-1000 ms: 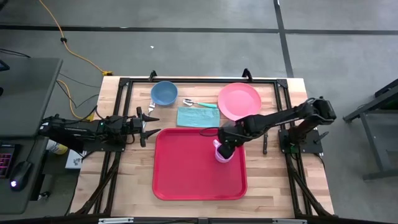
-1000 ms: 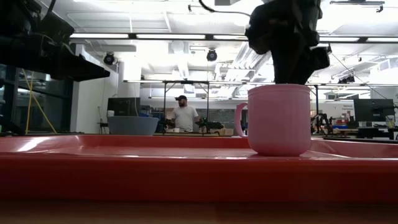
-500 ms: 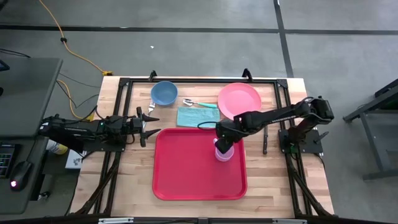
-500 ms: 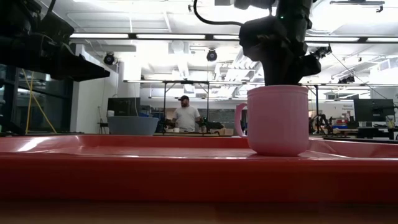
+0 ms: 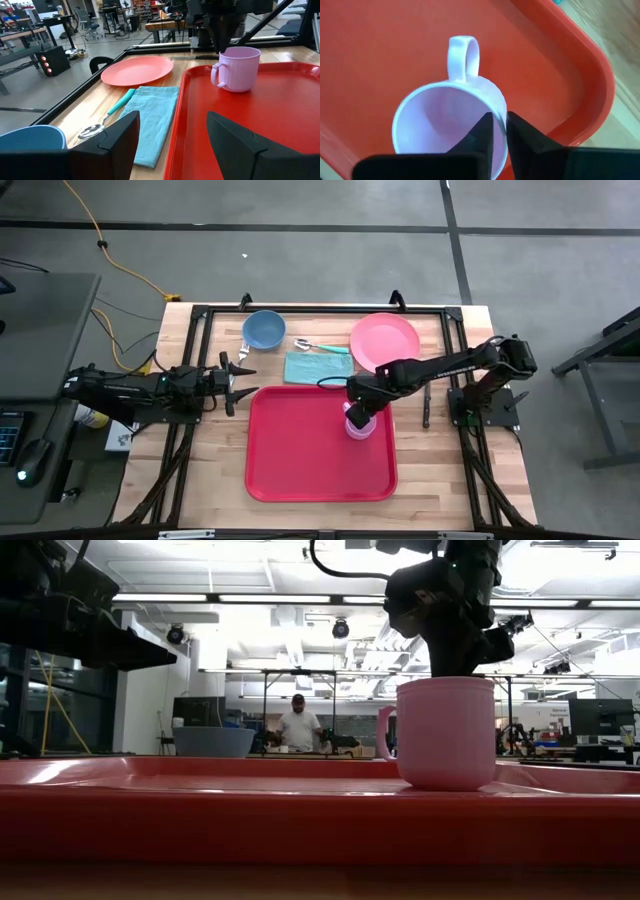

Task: Set up tray
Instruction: Put the pink mug on the top right of the red serving tray

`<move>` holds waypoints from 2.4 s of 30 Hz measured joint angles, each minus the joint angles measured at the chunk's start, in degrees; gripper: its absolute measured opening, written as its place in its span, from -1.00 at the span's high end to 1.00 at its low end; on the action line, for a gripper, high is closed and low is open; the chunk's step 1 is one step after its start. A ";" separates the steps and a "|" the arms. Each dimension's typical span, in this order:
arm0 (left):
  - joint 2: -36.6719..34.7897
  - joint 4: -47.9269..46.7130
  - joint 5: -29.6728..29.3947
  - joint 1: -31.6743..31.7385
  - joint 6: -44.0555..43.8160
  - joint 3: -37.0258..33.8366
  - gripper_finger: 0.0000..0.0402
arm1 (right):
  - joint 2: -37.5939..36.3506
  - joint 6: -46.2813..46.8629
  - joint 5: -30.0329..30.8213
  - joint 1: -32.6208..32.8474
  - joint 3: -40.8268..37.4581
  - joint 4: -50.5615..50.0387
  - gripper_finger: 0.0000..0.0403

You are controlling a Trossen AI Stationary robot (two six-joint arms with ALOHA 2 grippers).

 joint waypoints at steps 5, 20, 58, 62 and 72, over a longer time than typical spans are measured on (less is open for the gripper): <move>0.00 0.00 0.01 -0.01 0.00 0.00 -0.30 | 0.00 0.13 1.09 0.00 0.00 -0.07 0.97; 0.00 0.00 0.01 0.00 0.00 0.00 -0.30 | -0.06 4.23 5.92 0.02 0.00 -3.34 1.00; 0.02 -0.02 -0.04 0.00 0.20 0.00 -0.30 | -3.89 7.45 8.37 -0.07 0.00 -6.37 0.25; 0.00 0.00 -0.04 -0.02 0.19 0.00 -0.30 | -3.69 7.28 8.84 -0.07 0.00 -5.16 0.10; 0.02 0.00 -0.02 -0.02 0.11 0.00 -0.30 | 0.64 7.16 7.55 -0.07 0.00 -2.59 0.10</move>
